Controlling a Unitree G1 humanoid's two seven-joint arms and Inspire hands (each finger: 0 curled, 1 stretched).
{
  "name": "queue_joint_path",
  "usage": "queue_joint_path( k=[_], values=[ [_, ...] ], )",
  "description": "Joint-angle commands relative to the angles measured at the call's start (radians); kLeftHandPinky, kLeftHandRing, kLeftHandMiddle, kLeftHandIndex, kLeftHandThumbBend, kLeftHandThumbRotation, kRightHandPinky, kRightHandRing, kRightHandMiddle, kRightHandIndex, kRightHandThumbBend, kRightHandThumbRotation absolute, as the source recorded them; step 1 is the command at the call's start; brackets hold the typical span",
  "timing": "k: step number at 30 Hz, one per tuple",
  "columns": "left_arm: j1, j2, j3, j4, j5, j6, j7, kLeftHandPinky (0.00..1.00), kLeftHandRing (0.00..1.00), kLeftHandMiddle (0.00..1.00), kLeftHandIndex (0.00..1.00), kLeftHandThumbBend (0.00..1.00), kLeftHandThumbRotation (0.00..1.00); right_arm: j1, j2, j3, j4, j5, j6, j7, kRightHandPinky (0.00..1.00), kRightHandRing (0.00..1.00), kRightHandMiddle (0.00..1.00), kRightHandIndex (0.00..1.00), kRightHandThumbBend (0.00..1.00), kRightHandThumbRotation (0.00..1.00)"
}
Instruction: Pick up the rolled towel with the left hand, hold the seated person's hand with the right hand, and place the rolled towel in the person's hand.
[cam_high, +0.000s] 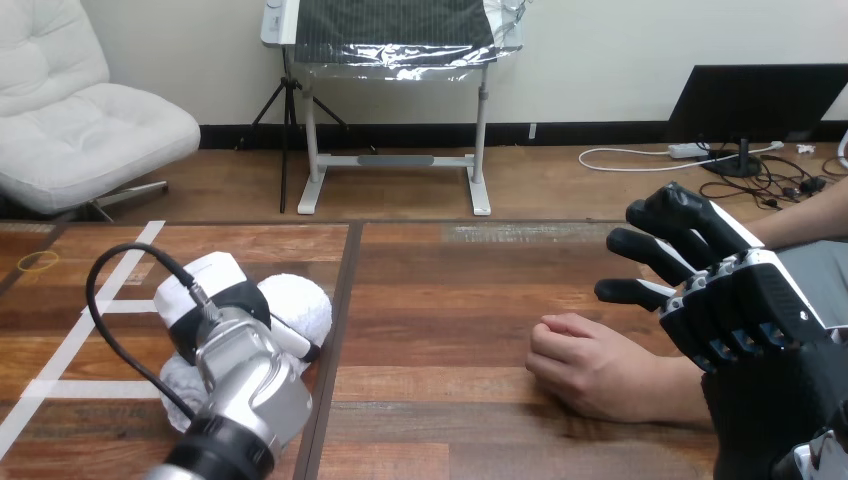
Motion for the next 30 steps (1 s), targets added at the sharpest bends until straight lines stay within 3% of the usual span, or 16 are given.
queue_joint_path(
  k=[1,10,21,24,30],
  values=[
    [0.024,0.018,0.028,-0.118,-0.009,-0.036,0.033,0.07,0.15,0.26,0.63,0.71,0.00,-0.040,0.010,-0.013,-0.027,0.005,-0.023,-0.005,0.70,0.83,0.85,0.84,0.87,1.00],
    [0.144,0.021,0.108,-0.359,-0.047,-0.104,0.076,0.09,0.18,0.29,0.47,0.73,0.00,-0.039,0.006,-0.020,-0.026,-0.003,-0.012,-0.010,0.71,0.83,0.85,0.84,0.87,1.00],
    [0.289,-0.003,0.204,-0.658,-0.114,-0.203,0.091,0.15,0.23,0.32,0.43,0.71,0.00,-0.063,-0.009,-0.049,0.000,-0.012,0.006,-0.012,0.74,0.84,0.86,0.86,0.86,1.00],
    [0.327,-0.026,0.239,-0.726,-0.152,-0.247,0.104,0.14,0.21,0.31,0.42,0.69,0.00,-0.072,-0.005,-0.058,0.007,-0.031,0.013,-0.022,0.74,0.83,0.85,0.86,0.86,1.00],
    [0.413,-0.055,0.304,-0.835,-0.278,-0.437,0.124,0.13,0.21,0.31,0.42,0.65,0.00,-0.094,-0.012,-0.077,0.021,-0.061,0.032,-0.029,0.74,0.83,0.85,0.86,0.85,1.00]
  ],
)
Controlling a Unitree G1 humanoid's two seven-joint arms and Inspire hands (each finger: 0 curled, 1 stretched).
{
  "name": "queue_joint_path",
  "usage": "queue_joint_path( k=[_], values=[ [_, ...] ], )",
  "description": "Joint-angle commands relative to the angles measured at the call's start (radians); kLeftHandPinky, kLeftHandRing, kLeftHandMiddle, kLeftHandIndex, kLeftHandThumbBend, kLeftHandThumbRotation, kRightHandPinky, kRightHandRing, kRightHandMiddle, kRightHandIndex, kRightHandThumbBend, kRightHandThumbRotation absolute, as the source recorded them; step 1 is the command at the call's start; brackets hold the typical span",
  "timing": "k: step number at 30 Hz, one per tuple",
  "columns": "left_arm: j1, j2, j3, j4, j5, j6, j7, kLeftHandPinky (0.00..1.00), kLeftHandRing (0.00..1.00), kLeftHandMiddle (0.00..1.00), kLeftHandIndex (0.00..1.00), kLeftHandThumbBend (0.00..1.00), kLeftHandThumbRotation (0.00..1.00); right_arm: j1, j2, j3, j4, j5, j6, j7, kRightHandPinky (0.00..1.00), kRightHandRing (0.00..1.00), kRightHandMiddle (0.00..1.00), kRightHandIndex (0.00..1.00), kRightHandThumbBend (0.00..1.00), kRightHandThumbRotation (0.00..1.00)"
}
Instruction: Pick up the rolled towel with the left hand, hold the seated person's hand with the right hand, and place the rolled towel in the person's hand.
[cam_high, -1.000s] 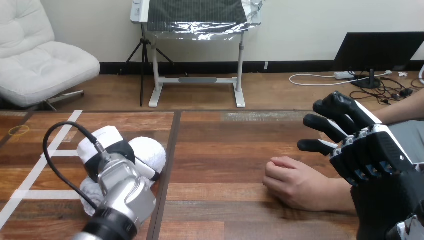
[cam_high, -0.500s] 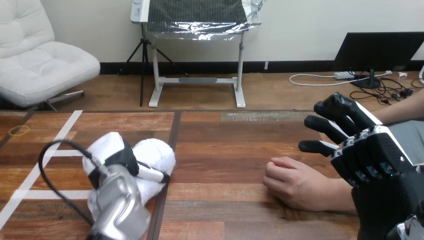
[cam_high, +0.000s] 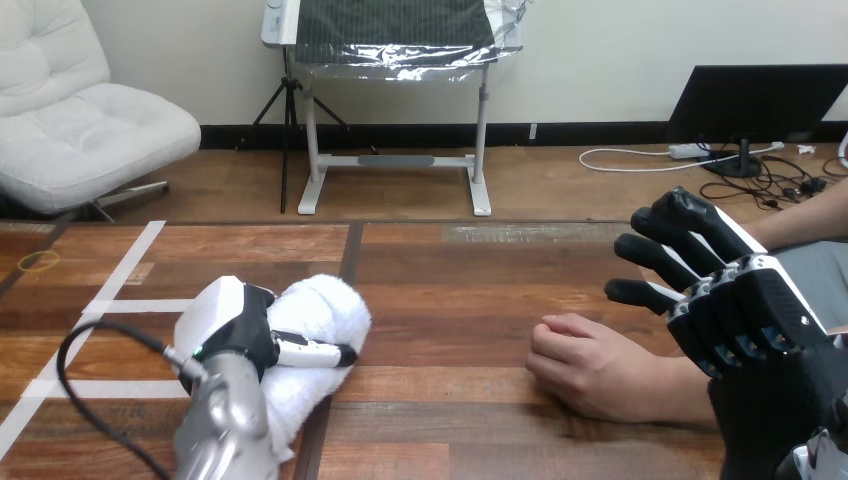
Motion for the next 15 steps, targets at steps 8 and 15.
queue_joint_path(
  k=[8,15],
  values=[
    [0.158,-0.076,0.194,-0.465,-0.285,-0.480,0.065,0.20,0.28,0.36,0.42,0.61,0.00,-0.146,-0.018,-0.076,0.053,-0.079,0.029,-0.029,0.74,0.83,0.85,0.86,0.83,1.00],
    [0.198,-0.086,0.209,-0.504,-0.350,-0.604,0.068,0.24,0.31,0.38,0.41,0.57,0.00,-0.178,-0.031,-0.098,0.085,-0.102,0.042,-0.031,0.74,0.83,0.85,0.86,0.82,1.00]
  ],
)
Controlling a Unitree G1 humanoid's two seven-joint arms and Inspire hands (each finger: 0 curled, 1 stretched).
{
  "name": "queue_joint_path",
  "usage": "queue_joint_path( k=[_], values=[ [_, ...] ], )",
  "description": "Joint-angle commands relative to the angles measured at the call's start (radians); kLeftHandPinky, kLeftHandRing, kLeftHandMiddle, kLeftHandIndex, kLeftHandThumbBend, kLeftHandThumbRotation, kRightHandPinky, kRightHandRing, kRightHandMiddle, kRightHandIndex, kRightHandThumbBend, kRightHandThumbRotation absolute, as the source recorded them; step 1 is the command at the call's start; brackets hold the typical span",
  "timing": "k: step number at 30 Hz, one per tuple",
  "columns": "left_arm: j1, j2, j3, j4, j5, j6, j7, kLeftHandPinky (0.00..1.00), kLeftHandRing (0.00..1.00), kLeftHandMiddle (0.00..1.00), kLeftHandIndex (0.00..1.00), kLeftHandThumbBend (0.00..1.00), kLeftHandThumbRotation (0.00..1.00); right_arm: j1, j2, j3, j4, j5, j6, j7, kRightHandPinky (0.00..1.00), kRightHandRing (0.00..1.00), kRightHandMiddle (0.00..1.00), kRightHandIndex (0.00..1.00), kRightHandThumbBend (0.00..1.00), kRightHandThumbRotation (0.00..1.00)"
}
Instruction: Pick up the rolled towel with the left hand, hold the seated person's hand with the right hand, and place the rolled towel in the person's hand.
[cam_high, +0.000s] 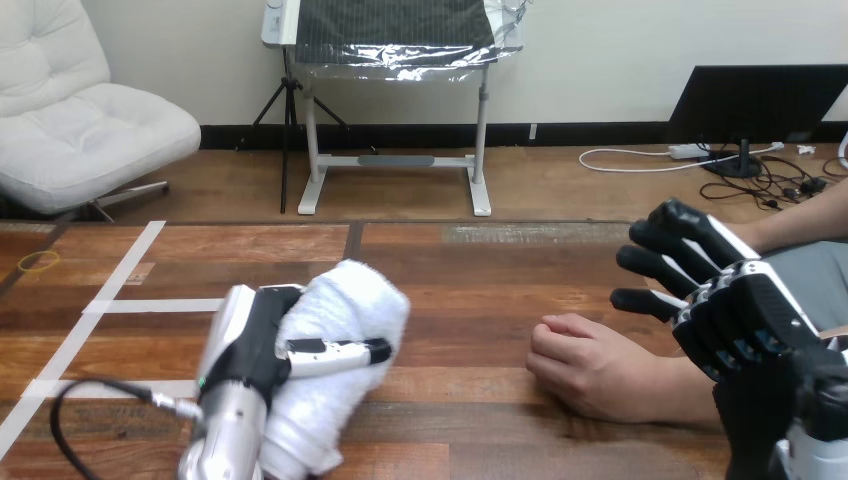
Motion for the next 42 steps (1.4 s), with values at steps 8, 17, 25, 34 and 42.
queue_joint_path(
  k=[8,17,25,34,42],
  values=[
    [0.014,-0.090,0.140,-0.348,-0.217,-0.422,0.064,0.24,0.30,0.36,0.39,0.52,0.00,-0.204,-0.051,-0.087,0.092,-0.070,0.034,-0.009,0.78,0.84,0.85,0.86,0.81,1.00],
    [0.012,-0.110,0.155,-0.337,-0.282,-0.544,0.057,0.20,0.26,0.33,0.37,0.46,0.00,-0.248,-0.077,-0.112,0.129,-0.108,0.038,-0.007,0.78,0.83,0.85,0.86,0.80,1.00],
    [0.010,-0.137,0.168,-0.342,-0.339,-0.597,0.058,0.17,0.23,0.31,0.37,0.45,0.00,-0.277,-0.098,-0.137,0.143,-0.174,0.047,-0.023,0.76,0.82,0.85,0.85,0.83,1.00],
    [0.004,-0.175,0.178,-0.350,-0.438,-0.638,0.046,0.16,0.22,0.30,0.36,0.44,0.00,-0.313,-0.126,-0.157,0.175,-0.199,0.055,-0.018,0.76,0.83,0.85,0.85,0.81,1.00],
    [-0.008,-0.201,0.192,-0.338,-0.481,-0.684,0.041,0.16,0.22,0.30,0.36,0.45,0.00,-0.342,-0.152,-0.171,0.190,-0.223,0.068,-0.014,0.77,0.84,0.85,0.85,0.86,1.00]
  ],
)
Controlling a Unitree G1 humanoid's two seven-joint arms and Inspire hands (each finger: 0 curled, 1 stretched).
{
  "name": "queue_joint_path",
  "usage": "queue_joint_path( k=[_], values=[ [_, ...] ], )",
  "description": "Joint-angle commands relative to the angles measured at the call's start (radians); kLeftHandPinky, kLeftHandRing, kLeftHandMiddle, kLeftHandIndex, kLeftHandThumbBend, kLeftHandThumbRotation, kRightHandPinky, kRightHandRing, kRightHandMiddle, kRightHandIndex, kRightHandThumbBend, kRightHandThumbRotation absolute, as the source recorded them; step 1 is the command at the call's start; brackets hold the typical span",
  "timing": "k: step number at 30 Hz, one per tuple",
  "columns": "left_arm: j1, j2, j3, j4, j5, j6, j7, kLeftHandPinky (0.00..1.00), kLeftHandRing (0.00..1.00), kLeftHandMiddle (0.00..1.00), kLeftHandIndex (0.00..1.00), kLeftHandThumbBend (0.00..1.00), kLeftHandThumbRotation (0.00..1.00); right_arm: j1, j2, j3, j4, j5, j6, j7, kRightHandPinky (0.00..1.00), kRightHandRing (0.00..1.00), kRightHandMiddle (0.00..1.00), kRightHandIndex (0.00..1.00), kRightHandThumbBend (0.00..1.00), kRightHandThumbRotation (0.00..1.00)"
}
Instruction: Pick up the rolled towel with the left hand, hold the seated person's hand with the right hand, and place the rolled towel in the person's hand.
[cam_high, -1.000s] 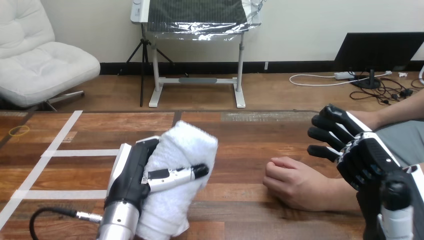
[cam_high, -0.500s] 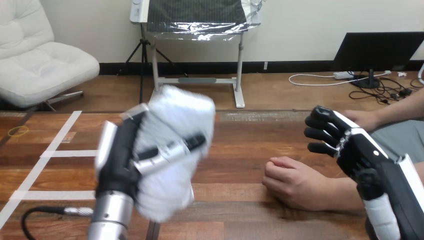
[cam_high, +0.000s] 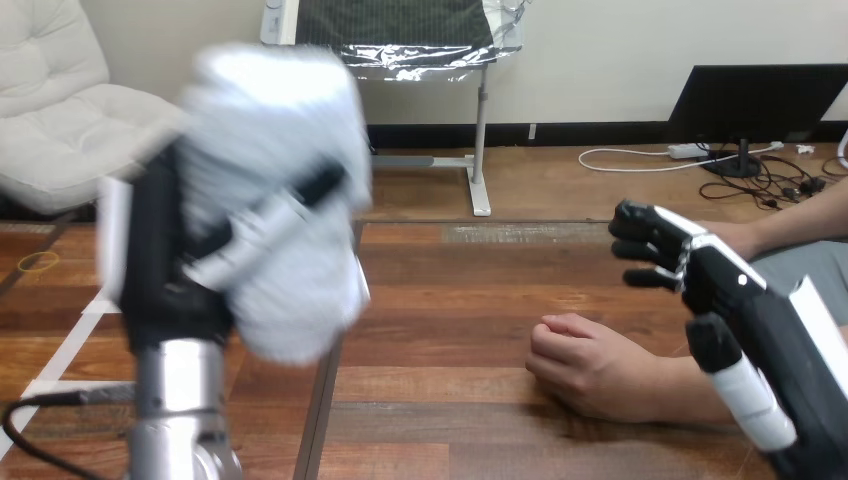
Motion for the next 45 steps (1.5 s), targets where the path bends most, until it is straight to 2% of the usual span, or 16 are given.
queue_joint_path(
  k=[1,12,18,25,30,37,45],
  values=[
    [-0.082,-0.027,0.019,-0.040,-0.019,-0.049,0.004,0.16,0.22,0.30,0.36,0.45,0.00,-0.075,-0.030,-0.024,0.008,-0.013,-0.002,-0.005,0.77,0.84,0.85,0.86,0.87,1.00],
    [-0.088,-0.043,0.031,-0.034,-0.044,-0.058,-0.002,0.15,0.21,0.29,0.35,0.45,0.00,-0.124,-0.078,-0.045,0.048,-0.031,-0.008,0.007,0.78,0.86,0.87,0.86,0.93,1.00],
    [-0.085,-0.044,0.033,-0.029,-0.052,-0.057,-0.006,0.15,0.21,0.29,0.35,0.46,0.00,-0.147,-0.114,-0.063,0.069,-0.068,-0.005,0.009,0.78,0.86,0.88,0.87,0.94,1.00],
    [-0.083,-0.036,0.036,-0.020,-0.058,-0.062,-0.023,0.15,0.21,0.29,0.35,0.47,0.00,-0.157,-0.174,-0.088,0.077,-0.130,0.046,0.017,0.77,0.86,0.89,0.88,0.99,0.97],
    [-0.082,-0.037,0.039,-0.010,-0.065,-0.066,-0.032,0.15,0.22,0.29,0.36,0.47,0.00,-0.170,-0.211,-0.094,0.098,-0.134,0.054,0.033,0.78,0.88,0.90,0.89,1.00,0.90],
    [-0.079,-0.038,0.042,0.002,-0.068,-0.067,-0.040,0.15,0.22,0.30,0.36,0.49,0.00,-0.190,-0.273,-0.102,0.143,-0.171,0.053,0.054,0.78,0.88,0.91,0.90,1.00,0.81],
    [-0.079,-0.036,0.045,0.015,-0.082,-0.067,-0.053,0.16,0.22,0.30,0.36,0.49,0.00,-0.208,-0.317,-0.096,0.191,-0.191,0.057,0.071,0.83,0.90,0.91,0.91,0.98,0.71]
  ],
)
